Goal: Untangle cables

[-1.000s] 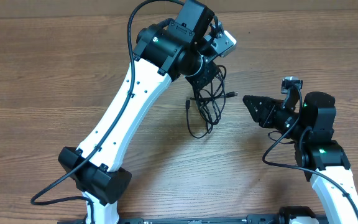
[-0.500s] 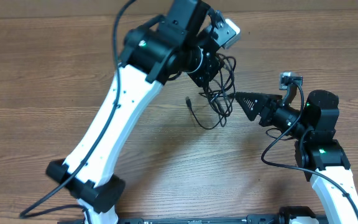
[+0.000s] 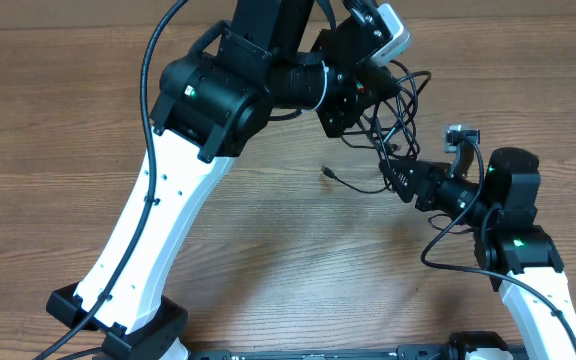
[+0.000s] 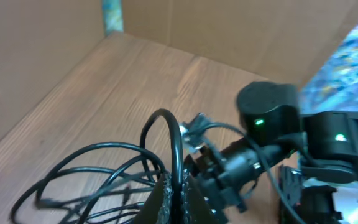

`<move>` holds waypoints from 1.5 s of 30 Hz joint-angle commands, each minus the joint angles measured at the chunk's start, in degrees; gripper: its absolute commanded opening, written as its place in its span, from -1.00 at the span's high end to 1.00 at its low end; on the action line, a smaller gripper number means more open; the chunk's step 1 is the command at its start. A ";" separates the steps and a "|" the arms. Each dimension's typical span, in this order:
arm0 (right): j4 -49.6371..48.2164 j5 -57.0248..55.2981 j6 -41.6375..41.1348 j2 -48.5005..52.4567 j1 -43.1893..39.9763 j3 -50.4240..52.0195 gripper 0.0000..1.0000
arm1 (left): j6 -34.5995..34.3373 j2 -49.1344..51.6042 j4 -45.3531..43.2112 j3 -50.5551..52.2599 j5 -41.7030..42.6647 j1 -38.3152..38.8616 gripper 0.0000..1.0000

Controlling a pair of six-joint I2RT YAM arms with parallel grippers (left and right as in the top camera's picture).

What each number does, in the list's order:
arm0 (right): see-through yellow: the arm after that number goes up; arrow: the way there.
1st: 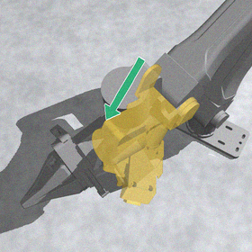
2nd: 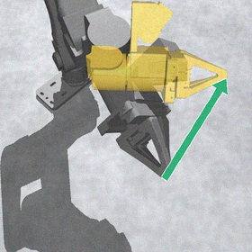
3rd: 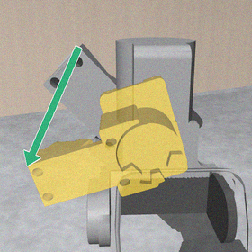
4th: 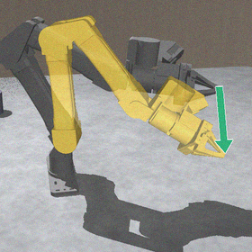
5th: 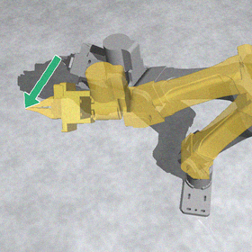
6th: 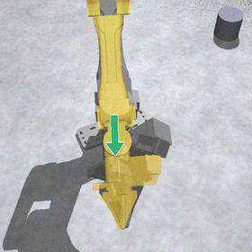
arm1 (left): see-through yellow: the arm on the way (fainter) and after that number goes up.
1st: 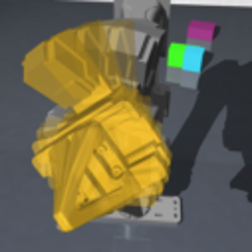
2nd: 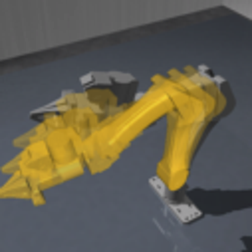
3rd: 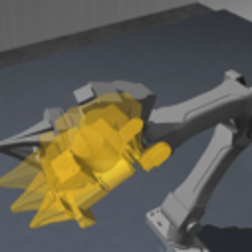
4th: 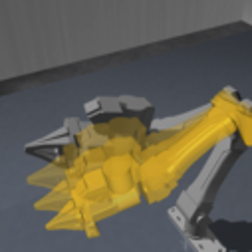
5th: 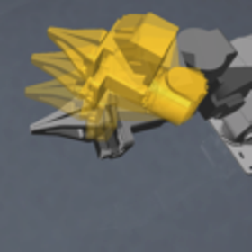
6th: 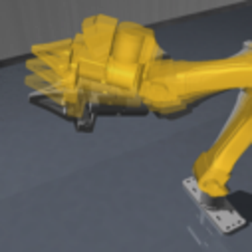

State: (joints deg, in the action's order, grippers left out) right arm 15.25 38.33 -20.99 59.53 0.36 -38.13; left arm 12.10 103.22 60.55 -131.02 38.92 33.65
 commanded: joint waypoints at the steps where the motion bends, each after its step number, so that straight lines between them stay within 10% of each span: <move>1: 3.17 -15.56 -0.22 -0.24 -0.11 -0.35 -0.13 | -0.57 -1.27 -0.61 -1.57 4.59 -0.35 0.91; 10: 12.22 -37.55 -13.97 -0.24 -0.13 -0.35 -0.33 | -0.55 -2.40 -1.01 -1.57 3.56 -1.81 0.92; 24: 12.37 -38.14 -17.18 -0.24 -0.11 -0.35 -0.72 | -0.55 -2.67 5.35 -1.57 -6.54 -5.25 0.92; 35: 1.60 -14.49 -6.64 -0.26 -0.11 -0.35 -1.00 | -0.57 -2.67 4.07 -1.57 -1.77 -5.22 0.91; 45: -4.59 0.74 -4.44 -0.24 -0.11 -0.35 -0.74 | -0.68 -2.67 -1.09 -1.57 9.64 -5.11 0.92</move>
State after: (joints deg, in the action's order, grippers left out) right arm 11.11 34.04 -26.76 59.53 0.38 -38.13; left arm 12.10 102.63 60.29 -131.02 43.64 28.71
